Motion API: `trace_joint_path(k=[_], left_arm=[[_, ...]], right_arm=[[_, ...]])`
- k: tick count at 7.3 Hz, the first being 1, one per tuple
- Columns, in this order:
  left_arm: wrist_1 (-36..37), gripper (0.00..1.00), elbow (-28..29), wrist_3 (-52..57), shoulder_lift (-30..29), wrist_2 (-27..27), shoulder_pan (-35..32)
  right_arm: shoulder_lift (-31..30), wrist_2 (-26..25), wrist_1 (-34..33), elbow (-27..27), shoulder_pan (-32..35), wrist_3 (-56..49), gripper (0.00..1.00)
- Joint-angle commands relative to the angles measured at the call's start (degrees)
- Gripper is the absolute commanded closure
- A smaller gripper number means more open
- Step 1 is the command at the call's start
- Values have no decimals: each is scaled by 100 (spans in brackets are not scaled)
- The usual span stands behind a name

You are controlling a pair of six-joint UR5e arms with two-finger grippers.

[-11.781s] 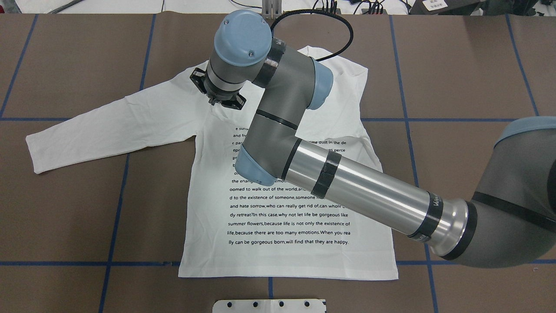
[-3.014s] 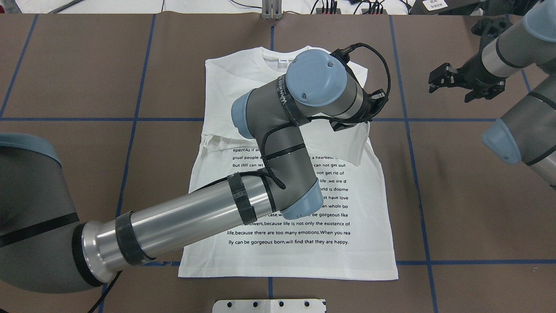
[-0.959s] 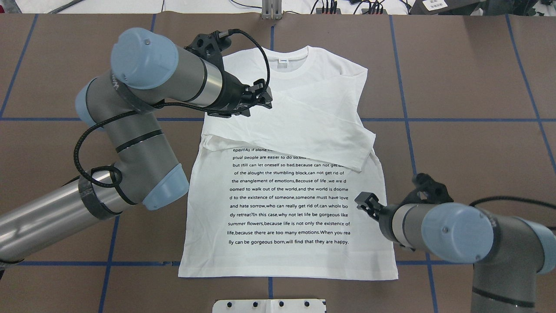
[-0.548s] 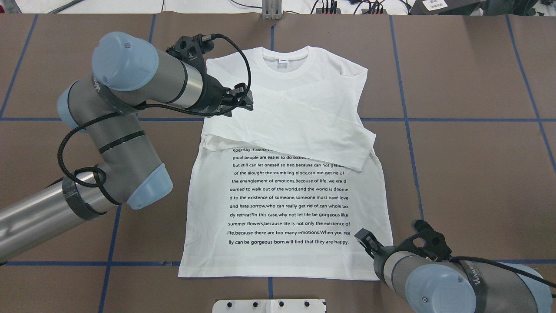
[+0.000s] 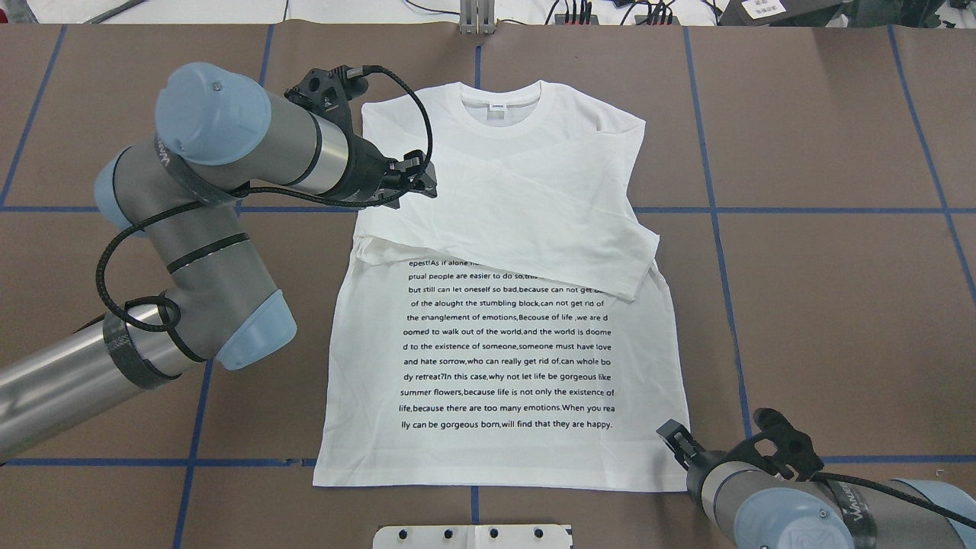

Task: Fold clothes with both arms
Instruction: 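Move both grippers to the shirt hem nearest the robot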

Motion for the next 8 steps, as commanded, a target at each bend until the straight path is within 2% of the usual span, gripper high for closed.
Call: trace_joint_path(k=[1,3,5,6,7,8], left_arm=[[0,37,0,-18,5,0,7],[0,37,-9,-18,5,0,-2],[8,37,-26,-27,13,0,-2],[17,37,-27,-35,14,0,-2],[17,36,-35,-62,14,0,-2],[17,36,-44,-62,14,0,-2]], right_arm=[[-65,-13,32,-44,-114,11,15],[-65,-4,40,-96,-166,11,19],[-56,-4,40,-88,-158,20,59],[-56,-4,40,-88,-158,142,88],[-48,5,40,-70,-166,152,100],[-56,5,40,-62,-184,152,100]])
